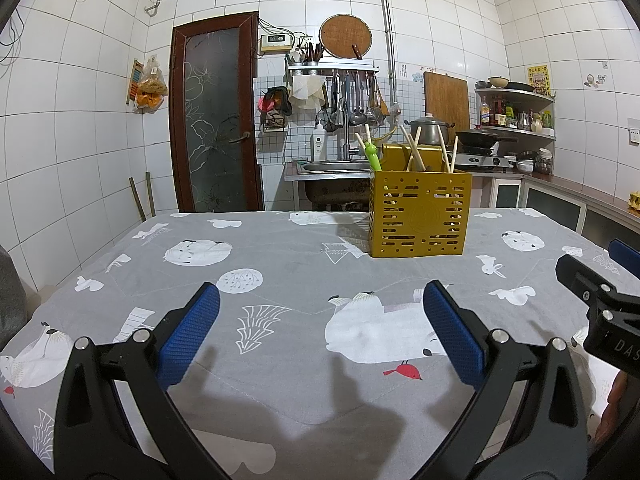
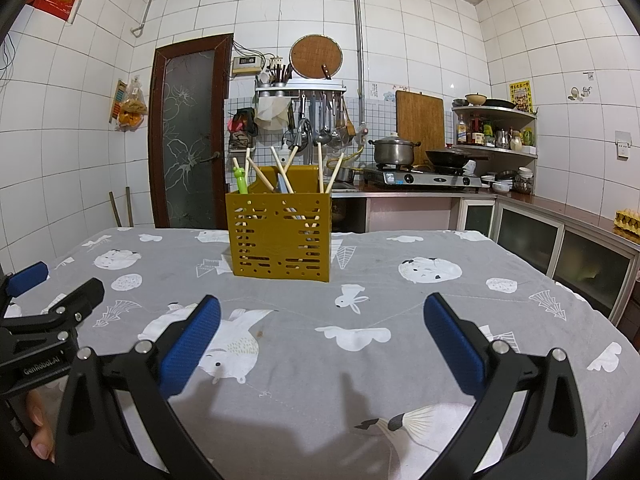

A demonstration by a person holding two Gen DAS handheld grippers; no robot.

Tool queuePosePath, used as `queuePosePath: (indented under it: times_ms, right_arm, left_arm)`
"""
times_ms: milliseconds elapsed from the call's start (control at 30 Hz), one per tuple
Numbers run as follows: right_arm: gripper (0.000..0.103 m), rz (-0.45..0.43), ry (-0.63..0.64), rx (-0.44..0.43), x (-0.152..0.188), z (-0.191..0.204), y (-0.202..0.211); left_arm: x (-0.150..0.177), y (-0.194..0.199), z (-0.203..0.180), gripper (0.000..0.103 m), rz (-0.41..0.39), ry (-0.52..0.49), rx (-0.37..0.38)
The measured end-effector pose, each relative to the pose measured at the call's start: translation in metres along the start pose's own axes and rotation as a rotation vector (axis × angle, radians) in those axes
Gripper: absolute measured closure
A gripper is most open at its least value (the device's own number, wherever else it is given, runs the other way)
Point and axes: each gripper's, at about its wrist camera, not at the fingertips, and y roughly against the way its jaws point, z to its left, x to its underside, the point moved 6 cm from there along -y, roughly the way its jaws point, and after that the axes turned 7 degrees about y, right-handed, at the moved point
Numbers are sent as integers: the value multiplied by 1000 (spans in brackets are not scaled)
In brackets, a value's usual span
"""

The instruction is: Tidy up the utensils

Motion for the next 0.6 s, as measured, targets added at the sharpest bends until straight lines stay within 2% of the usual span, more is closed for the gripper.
queuePosePath:
  times_ms: [600]
  right_arm:
    - [4, 1, 0, 0, 0, 0, 0]
  left_arm:
    - [0, 0, 0, 5, -3, -1, -1]
